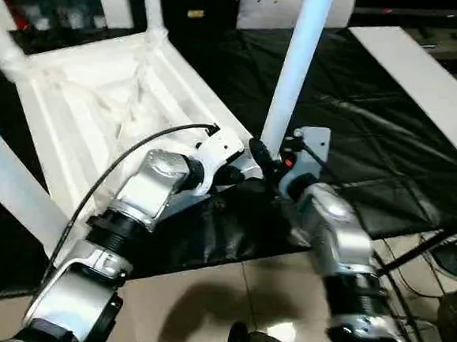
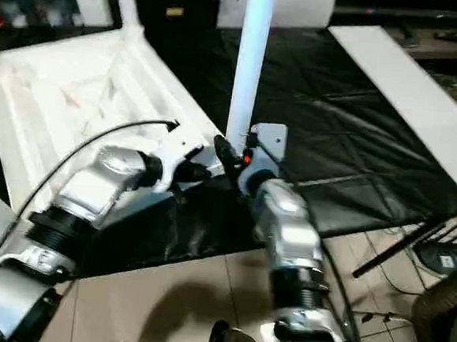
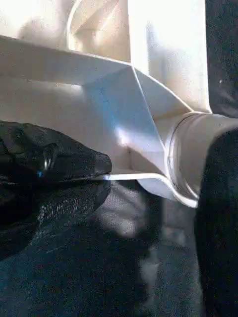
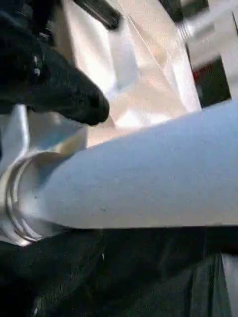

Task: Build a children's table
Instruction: Rotate leg to tighten

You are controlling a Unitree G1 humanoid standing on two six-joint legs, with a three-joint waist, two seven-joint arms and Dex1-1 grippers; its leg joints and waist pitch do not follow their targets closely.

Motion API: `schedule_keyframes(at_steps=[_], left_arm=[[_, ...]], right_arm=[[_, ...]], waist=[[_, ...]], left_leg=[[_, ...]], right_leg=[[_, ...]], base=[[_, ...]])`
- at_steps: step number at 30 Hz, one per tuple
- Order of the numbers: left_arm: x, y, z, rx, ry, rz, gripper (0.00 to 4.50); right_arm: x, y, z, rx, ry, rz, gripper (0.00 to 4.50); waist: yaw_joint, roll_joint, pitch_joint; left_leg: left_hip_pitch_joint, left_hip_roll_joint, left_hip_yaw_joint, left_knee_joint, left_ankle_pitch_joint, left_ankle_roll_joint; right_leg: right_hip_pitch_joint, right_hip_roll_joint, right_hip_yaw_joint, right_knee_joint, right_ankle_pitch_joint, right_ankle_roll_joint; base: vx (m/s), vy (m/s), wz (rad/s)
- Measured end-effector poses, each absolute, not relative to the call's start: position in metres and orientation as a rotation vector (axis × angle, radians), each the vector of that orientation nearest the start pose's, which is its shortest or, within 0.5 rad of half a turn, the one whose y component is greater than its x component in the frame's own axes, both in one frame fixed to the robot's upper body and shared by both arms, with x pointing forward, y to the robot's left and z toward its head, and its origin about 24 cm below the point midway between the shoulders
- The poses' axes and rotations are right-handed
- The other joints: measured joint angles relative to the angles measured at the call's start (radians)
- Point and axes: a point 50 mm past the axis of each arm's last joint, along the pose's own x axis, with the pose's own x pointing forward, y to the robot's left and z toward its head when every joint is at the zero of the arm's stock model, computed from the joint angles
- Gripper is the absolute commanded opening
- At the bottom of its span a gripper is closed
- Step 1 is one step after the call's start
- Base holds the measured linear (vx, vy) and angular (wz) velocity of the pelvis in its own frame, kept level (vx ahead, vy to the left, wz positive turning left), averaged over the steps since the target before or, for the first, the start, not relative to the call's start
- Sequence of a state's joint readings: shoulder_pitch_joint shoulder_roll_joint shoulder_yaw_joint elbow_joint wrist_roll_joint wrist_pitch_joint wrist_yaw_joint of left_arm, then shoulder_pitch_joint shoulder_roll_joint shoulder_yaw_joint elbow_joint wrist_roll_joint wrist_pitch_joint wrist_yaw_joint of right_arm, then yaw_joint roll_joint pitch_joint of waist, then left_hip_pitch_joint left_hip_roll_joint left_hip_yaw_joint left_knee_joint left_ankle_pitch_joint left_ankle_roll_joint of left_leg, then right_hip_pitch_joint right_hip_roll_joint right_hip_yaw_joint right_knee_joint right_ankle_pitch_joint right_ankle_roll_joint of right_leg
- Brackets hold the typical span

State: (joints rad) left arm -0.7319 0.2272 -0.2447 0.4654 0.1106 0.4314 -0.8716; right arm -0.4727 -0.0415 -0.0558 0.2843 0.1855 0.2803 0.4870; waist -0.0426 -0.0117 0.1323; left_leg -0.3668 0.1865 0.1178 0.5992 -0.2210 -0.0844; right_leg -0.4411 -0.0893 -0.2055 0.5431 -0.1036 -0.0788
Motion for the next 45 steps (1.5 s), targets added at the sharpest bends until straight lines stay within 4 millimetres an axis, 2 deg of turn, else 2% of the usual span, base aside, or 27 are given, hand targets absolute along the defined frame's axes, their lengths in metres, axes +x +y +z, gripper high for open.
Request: schedule_keyframes(at_steps=[4, 5, 6, 8, 17, 21, 22, 27, 32, 34, 45], left_arm=[[0.346, 0.099, 0.095, 0.456, 0.391, -1.073, 0.00], [0.344, 0.102, 0.095, 0.474, 0.391, -1.115, 0.00], [0.342, 0.109, 0.094, 0.489, 0.392, -1.155, 0.00], [0.340, 0.116, 0.093, 0.515, 0.394, -1.204, 0.00], [0.330, 0.124, 0.093, 0.621, 0.393, -1.447, 0.00], [0.324, 0.129, 0.094, 0.640, 0.415, -1.561, 0.00], [0.323, 0.129, 0.094, 0.646, 0.414, -1.579, 0.00], [0.322, 0.127, 0.094, 0.669, 0.419, -1.632, 0.00], [0.322, 0.127, 0.093, 0.672, 0.422, -1.649, 0.00], [0.321, 0.127, 0.093, 0.674, 0.423, -1.661, 0.00], [0.320, 0.125, 0.093, 0.680, 0.417, -1.683, 0.00]], right_arm=[[0.322, -0.124, 0.091, 0.089, 0.064, 0.725, 4.19], [0.318, -0.131, 0.093, 0.059, 0.071, 0.783, 4.19], [0.315, -0.141, 0.095, 0.029, 0.083, 0.831, 4.40], [0.312, -0.150, 0.100, -0.004, 0.082, 0.885, 4.48], [0.298, -0.147, 0.098, -0.151, 0.154, 1.229, 4.48], [0.301, -0.146, 0.096, -0.145, 0.193, 1.300, 4.13], [0.301, -0.146, 0.096, -0.149, 0.198, 1.309, 3.90], [0.295, -0.144, 0.090, -0.153, 0.254, 1.422, 3.58], [0.293, -0.144, 0.089, -0.148, 0.285, 1.497, 3.24], [0.293, -0.145, 0.091, -0.144, 0.287, 1.521, 2.95], [0.296, -0.145, 0.093, -0.131, 0.295, 1.544, 2.13]], waist=[[0.021, 0.000, 0.000], [0.025, 0.000, 0.000], [0.030, 0.000, 0.000], [0.036, 0.000, 0.000], [0.074, 0.000, -0.001], [0.085, 0.000, -0.001], [0.088, 0.000, -0.001], [0.100, -0.003, -0.002], [0.101, -0.003, -0.003], [0.101, -0.003, -0.003], [0.103, -0.004, -0.003]], left_leg=[[0.002, 0.002, 0.003, 0.003, 0.000, 0.000], [0.003, 0.003, 0.005, 0.003, 0.000, 0.000], [0.005, 0.004, 0.007, 0.003, 0.001, 0.000], [0.007, 0.005, 0.009, 0.003, 0.001, -0.001], [0.008, 0.006, 0.010, 0.003, 0.002, -0.003], [0.008, 0.006, 0.011, 0.002, 0.002, -0.002], [0.008, 0.006, 0.011, 0.002, 0.002, -0.002], [0.008, 0.007, 0.018, 0.003, 0.002, -0.002], [0.008, 0.012, 0.026, 0.003, 0.002, -0.003], [0.008, 0.013, 0.027, 0.003, 0.002, -0.003], [0.008, 0.014, 0.028, 0.003, 0.002, -0.003]], right_leg=[[0.003, 0.001, 0.000, 0.000, -0.001, 0.002], [0.004, 0.001, 0.000, 0.000, -0.001, 0.002], [0.007, 0.001, 0.000, -0.001, -0.001, 0.002], [0.008, 0.001, 0.000, -0.001, -0.001, 0.002], [0.010, -0.001, 0.000, -0.002, -0.002, 0.006], [0.009, -0.002, 0.001, -0.001, -0.003, 0.007], [0.009, -0.002, 0.001, -0.001, -0.003, 0.007], [0.009, -0.003, 0.002, 0.000, -0.003, 0.007], [0.010, -0.003, 0.002, 0.000, -0.003, 0.007], [0.010, -0.003, 0.002, 0.000, -0.004, 0.007], [0.010, -0.003, 0.002, 0.000, -0.004, 0.008]], base=[[0.000, 0.000, 0.00], [0.000, 0.000, 0.00], [0.000, 0.000, 0.00], [0.000, 0.000, 0.00], [0.000, 0.000, 0.00], [0.000, 0.000, 0.00], [0.000, 0.000, 0.00], [0.000, 0.000, 0.00], [0.000, 0.000, 0.00], [0.000, 0.000, 0.00], [0.000, 0.000, 0.00]])
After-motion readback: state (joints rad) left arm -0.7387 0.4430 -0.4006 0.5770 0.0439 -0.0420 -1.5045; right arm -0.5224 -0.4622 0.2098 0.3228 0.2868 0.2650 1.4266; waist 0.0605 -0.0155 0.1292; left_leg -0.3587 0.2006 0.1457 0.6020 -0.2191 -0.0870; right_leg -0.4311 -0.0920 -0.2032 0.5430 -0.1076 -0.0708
